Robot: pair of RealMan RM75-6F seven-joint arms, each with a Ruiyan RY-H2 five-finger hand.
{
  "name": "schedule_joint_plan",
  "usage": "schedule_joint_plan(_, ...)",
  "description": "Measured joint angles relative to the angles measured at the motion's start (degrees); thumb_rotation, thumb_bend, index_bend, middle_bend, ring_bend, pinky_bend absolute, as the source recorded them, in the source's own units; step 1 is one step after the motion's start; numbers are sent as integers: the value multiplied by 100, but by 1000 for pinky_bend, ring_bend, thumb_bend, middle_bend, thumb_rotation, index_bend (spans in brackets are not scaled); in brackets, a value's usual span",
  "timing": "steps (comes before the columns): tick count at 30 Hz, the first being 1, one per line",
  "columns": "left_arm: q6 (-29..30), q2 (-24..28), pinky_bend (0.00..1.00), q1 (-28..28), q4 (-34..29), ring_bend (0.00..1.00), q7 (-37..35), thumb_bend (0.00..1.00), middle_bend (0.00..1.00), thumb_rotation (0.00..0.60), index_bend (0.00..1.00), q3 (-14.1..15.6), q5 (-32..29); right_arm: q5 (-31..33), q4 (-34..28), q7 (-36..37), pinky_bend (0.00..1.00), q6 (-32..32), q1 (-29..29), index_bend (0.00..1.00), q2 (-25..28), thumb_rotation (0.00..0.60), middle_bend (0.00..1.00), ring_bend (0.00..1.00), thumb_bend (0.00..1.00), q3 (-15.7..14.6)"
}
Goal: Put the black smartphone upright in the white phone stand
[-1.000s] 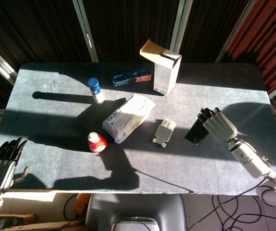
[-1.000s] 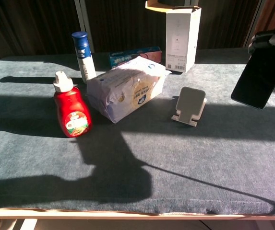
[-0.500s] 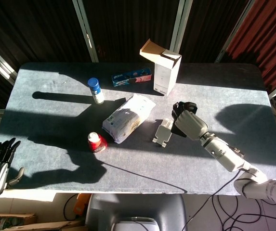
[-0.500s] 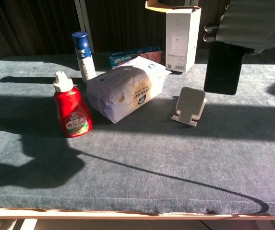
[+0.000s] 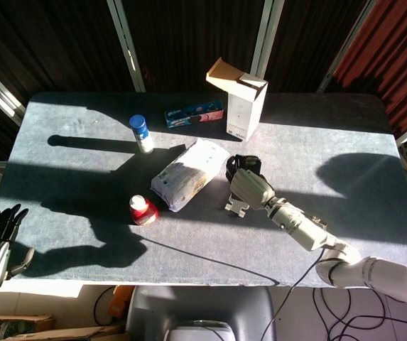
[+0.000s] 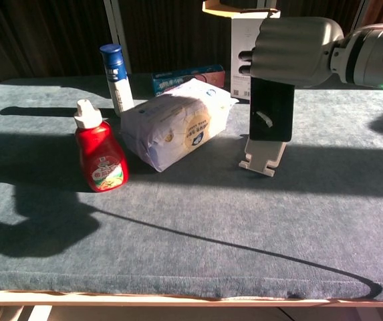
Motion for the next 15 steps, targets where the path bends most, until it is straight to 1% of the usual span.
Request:
schedule_joint_plan(4,2,1,0,0,-3,0,-2,368,0,600,0,14,41,65,38,-62,641,-7,1,974,-64,600,649,598,361,-30)
schedule_joint_plan(8,-16,0,0,-9,1,0,-6,367,0,600,0,53,117,228,173,-51,643,34,-62,974,-237,600,649,598,360,-107)
schedule_joint_plan(15,-78,-10,0,-42,3,0,26,366,0,600,0,90,189,149,524,-79,655,405,-232,974,-567,600,650,602,360,-324)
